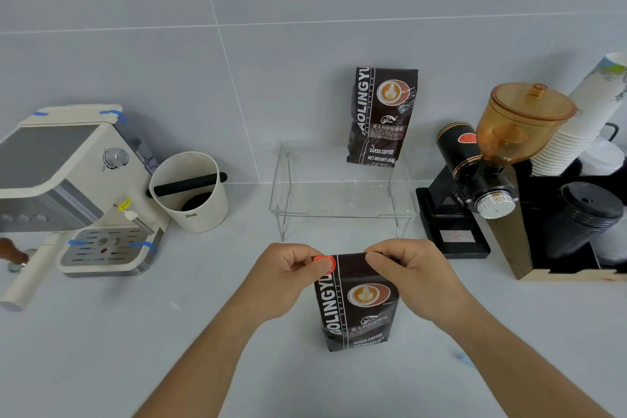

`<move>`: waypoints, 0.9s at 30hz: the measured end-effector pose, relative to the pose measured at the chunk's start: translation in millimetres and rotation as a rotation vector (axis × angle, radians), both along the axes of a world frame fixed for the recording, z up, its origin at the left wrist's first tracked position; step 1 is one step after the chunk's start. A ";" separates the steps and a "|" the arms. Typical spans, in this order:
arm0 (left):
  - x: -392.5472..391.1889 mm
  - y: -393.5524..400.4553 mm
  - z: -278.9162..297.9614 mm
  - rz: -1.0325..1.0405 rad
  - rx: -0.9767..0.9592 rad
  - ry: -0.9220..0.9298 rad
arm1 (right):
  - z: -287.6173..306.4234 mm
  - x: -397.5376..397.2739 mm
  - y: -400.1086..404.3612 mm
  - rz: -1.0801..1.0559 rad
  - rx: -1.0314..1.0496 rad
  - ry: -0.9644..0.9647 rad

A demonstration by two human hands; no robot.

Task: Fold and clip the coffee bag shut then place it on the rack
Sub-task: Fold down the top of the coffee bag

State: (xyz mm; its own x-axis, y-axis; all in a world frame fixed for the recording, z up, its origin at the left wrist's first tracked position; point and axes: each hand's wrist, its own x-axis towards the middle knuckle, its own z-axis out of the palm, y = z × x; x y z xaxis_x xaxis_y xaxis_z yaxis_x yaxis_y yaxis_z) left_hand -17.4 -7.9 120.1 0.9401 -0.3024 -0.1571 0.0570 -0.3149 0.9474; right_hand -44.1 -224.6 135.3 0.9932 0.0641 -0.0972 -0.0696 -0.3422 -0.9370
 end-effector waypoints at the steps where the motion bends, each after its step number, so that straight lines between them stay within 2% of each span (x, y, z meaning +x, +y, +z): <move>1: -0.3 0.4 -0.2 -0.011 0.004 0.020 | -0.7 -0.3 0.1 -0.010 0.016 0.001; 4: -1.9 -0.7 0.8 -0.002 -0.005 0.037 | -3.2 0.3 2.5 -0.066 0.073 -0.001; 11: -4.0 -11.1 1.3 0.171 -0.143 0.142 | -7.2 5.4 4.2 -0.182 0.266 0.077; 16: -3.0 -11.7 2.5 0.186 -0.104 0.140 | -9.7 7.2 5.7 -0.103 0.181 0.075; 22: 0.8 -11.9 2.9 0.198 -0.035 0.205 | -7.2 5.3 -4.9 0.140 -0.111 0.049; 27: -0.7 -7.6 0.7 0.105 0.031 0.176 | -9.2 6.5 -9.8 0.188 -0.221 -0.022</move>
State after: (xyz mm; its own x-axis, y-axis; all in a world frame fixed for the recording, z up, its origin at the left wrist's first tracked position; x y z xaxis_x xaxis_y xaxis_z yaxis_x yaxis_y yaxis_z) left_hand -18.1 -15.5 120.9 0.9235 -0.1967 -0.3294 0.2549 -0.3271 0.9100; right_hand -37.7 -234.4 126.1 0.9679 0.2268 -0.1078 0.0337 -0.5429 -0.8391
